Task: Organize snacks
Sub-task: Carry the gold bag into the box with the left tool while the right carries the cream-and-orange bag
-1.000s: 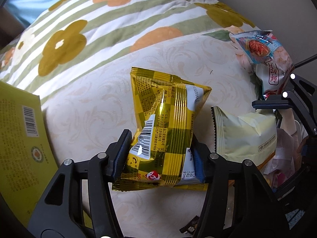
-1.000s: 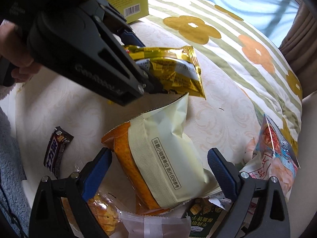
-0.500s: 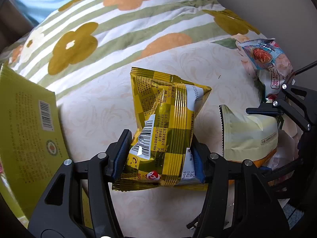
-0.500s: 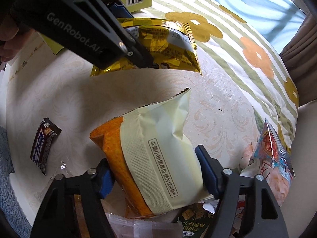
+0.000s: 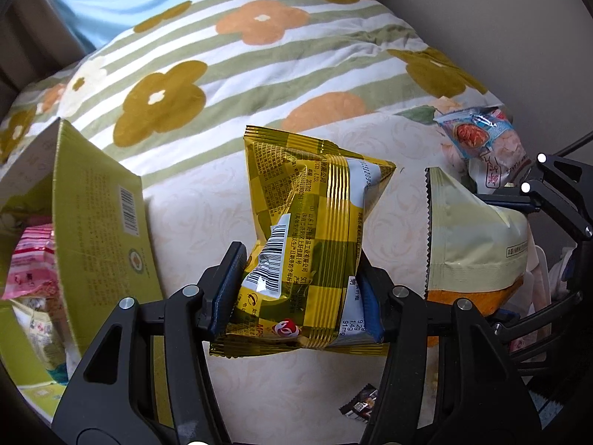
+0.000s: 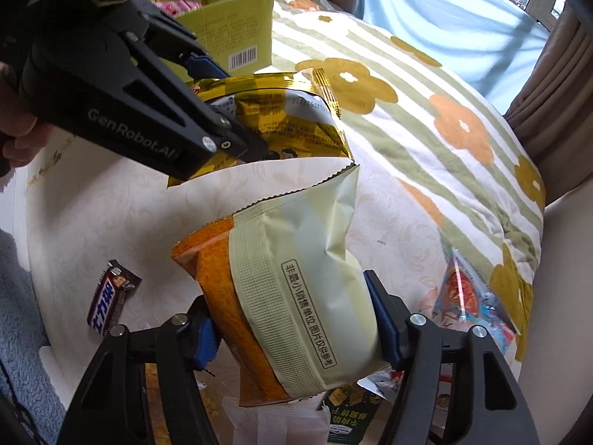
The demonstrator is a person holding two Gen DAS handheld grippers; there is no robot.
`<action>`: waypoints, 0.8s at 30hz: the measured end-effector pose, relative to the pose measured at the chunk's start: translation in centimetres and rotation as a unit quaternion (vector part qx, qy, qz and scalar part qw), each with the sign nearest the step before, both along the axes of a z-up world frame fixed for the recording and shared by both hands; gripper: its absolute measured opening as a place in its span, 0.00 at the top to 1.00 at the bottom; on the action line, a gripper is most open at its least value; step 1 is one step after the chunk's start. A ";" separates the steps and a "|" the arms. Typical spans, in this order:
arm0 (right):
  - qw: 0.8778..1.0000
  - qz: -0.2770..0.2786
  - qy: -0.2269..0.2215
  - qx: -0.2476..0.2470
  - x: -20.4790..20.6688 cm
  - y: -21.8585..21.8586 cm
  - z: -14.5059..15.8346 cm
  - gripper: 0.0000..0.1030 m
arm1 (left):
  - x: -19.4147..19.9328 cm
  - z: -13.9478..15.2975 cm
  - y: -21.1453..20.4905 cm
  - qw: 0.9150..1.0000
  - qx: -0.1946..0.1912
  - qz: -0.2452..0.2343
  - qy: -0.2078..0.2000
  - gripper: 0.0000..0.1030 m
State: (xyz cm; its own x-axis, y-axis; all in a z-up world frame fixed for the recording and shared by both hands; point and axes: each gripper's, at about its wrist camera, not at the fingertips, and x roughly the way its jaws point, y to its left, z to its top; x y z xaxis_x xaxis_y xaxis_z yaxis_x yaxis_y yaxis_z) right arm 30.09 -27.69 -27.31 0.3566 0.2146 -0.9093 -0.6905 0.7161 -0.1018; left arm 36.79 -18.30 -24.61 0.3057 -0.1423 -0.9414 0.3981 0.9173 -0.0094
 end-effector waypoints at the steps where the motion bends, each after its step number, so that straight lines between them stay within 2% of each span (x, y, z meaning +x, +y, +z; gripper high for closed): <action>1: 1.000 -0.002 -0.004 0.002 -0.1 0.0 0.5 0.39 | -0.1 0.8 0.3 1.000 -0.006 0.005 -0.006 0.49; 5: 1.000 -0.007 -0.016 -0.004 -0.3 0.1 3.1 0.39 | -1.0 4.6 2.2 0.998 -0.027 0.032 -0.040 0.49; 14: 0.997 -0.021 -0.055 0.054 -0.5 2.7 10.0 0.39 | -3.5 12.4 9.9 0.986 -0.043 0.112 -0.111 0.49; 17: 0.995 -0.016 -0.082 0.063 -0.6 5.6 12.4 0.39 | -4.3 13.9 13.2 0.982 -0.044 0.129 -0.129 0.49; 24: 0.992 -0.020 -0.095 0.075 -0.2 11.5 14.3 0.39 | -5.0 15.2 22.0 0.974 -0.063 0.168 -0.135 0.49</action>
State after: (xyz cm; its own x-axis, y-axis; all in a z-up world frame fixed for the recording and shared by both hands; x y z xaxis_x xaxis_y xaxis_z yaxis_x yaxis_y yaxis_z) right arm 29.85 -16.19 -13.00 0.5297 0.3243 -0.7838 -0.6391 0.7601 -0.1175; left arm 31.84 3.71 -9.39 0.5899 -0.1015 -0.8011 0.0798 0.9945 -0.0672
